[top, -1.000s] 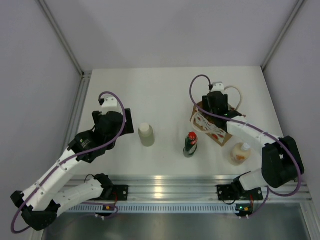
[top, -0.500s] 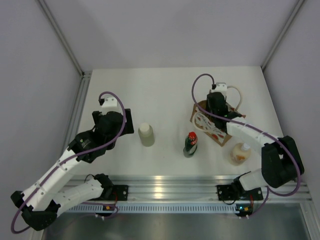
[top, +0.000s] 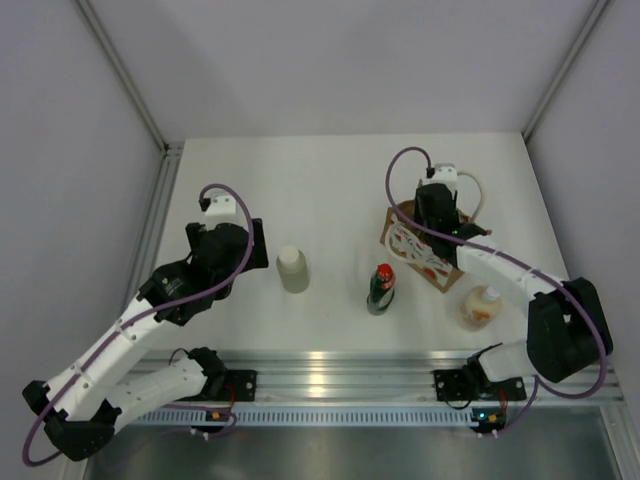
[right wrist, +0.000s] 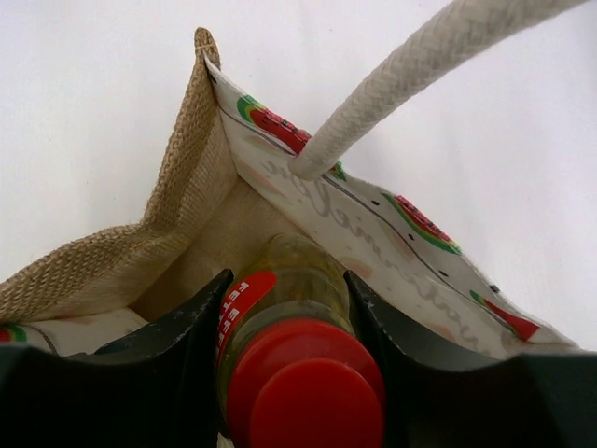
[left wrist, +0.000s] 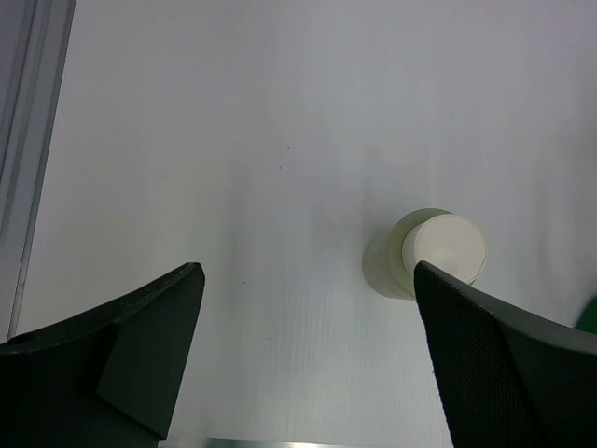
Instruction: Take the personal care products out of the canvas bag
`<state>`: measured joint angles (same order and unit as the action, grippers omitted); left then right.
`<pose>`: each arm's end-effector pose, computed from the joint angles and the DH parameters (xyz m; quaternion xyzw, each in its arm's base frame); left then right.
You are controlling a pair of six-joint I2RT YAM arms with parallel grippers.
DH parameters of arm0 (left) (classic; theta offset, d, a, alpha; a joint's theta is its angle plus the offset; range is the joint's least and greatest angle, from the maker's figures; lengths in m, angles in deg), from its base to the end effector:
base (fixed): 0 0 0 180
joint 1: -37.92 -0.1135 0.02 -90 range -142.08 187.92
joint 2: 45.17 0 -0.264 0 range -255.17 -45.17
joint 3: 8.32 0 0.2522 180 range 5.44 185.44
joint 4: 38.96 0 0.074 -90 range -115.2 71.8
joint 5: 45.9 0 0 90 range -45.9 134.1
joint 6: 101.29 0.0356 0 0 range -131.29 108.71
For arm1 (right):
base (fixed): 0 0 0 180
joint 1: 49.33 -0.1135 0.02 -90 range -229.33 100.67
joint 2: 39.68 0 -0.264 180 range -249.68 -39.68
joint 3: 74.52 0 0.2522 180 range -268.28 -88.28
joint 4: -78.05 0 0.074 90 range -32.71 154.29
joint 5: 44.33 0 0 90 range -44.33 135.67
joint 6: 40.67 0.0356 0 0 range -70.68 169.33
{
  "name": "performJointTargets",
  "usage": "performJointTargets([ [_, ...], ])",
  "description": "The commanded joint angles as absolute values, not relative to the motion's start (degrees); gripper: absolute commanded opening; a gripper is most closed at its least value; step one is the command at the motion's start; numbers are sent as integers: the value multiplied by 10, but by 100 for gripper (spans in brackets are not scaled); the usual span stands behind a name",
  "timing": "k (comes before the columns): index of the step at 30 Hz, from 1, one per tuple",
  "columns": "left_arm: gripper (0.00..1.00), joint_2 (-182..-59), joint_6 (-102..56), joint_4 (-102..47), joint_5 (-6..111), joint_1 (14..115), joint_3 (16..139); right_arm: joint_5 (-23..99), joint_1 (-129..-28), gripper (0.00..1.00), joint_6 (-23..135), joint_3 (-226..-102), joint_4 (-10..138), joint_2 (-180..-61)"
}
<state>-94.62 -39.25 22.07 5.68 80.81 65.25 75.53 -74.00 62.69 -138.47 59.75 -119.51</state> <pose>0.1323 -0.0927 0.3560 -0.0360 0.8567 -0.0048 0.5145 0.2825 0.1102 0.2454 0.0359 0.8616 -0.0679 0.5018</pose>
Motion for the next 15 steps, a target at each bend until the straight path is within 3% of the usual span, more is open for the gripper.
performJointTargets([
  [1, 98, -944, -395, 216, 50, 810, 648, 783, -746, 0, 598, -1461, 616, -1143],
  [15, 98, -933, -402, 216, 36, 810, 645, 760, -749, 0, 584, -1594, 485, -1118],
])
